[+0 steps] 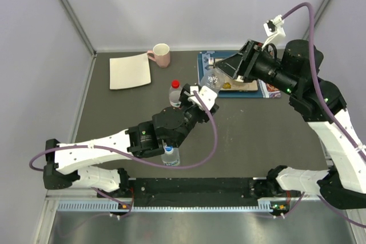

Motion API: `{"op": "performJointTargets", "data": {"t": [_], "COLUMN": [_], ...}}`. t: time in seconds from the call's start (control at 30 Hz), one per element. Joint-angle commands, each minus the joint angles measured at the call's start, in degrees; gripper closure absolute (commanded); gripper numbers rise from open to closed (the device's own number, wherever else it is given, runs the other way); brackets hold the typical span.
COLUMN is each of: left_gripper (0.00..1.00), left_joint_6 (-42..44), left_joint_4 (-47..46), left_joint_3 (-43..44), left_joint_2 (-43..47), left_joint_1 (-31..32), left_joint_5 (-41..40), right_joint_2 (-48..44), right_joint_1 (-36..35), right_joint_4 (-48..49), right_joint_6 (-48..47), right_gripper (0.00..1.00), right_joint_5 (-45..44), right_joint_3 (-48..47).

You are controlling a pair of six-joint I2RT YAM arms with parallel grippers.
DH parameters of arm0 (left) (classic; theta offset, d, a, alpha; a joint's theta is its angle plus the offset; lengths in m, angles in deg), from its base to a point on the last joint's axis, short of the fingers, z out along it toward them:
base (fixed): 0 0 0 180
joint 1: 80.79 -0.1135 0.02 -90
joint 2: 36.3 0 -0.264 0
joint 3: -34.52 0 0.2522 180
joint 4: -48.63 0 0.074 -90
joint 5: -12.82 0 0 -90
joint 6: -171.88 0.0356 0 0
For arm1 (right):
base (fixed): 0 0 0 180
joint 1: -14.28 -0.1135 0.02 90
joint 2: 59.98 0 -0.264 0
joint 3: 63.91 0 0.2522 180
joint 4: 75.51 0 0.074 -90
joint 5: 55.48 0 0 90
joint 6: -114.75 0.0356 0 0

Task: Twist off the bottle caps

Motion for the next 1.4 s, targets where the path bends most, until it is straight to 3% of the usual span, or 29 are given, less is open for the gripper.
{"op": "performJointTargets", "data": {"t": [0.0,0.23,0.4,0.43,0.47,0.67,0.7,0.83,0.93,1.17,1.37], "left_gripper": [0.57,0.57,0.51,0.49,0.49,0.5,0.5,0.51,0.51,0.51,0.51], "left_joint_6": [0.68,0.42,-1.16,-1.68,-2.56,-14.58,-17.05,-23.74,-26.12,-36.2,-45.26], "left_joint_4": [-3.63,-3.63,-3.36,-3.36,-3.36,2.17,2.26,1.91,2.17,-5.44,-15.13], "left_joint_3": [0.56,0.29,0.03,-0.23,-0.49,1.0,0.91,1.78,3.19,1.97,-0.32], "left_joint_2": [0.39,0.65,1.79,2.14,2.58,7.32,7.94,8.83,7.95,6.01,5.4], "left_joint_1": [0.31,0.39,0.39,0.39,0.22,-7.33,-8.91,-16.38,-17.71,-20.61,-23.07], "left_joint_5": [-1.55,-1.9,0.98,1.87,2.92,32.33,41.94,65.43,77.32,95.27,100.83], "right_joint_2": [-0.25,-1.04,-2.36,-2.8,-2.97,-3.59,-3.85,-5.43,-7.1,-12.9,-14.23], "right_joint_1": [-0.84,-0.85,-0.84,-0.84,-0.93,-0.93,-0.85,-0.93,-0.93,-0.85,-0.93], "right_joint_4": [0.57,0.66,2.06,2.24,2.5,4.96,5.49,8.82,11.64,22.44,23.77], "right_joint_6": [-0.19,-1.06,-3.52,-4.92,-5.72,-12.66,-13.89,-16.18,-17.76,-20.58,-21.02], "right_gripper": [0.47,0.79,0.89,1.0,1.0,1.0,1.0,1.0,1.0,1.0,1.0], "right_joint_5": [-0.04,-0.91,-1.09,-1.09,-0.83,9.35,10.93,18.57,23.49,39.77,48.47], "right_joint_3": [0.34,1.48,2.62,2.63,2.54,-0.18,-0.45,0.34,1.48,7.1,7.55]}}
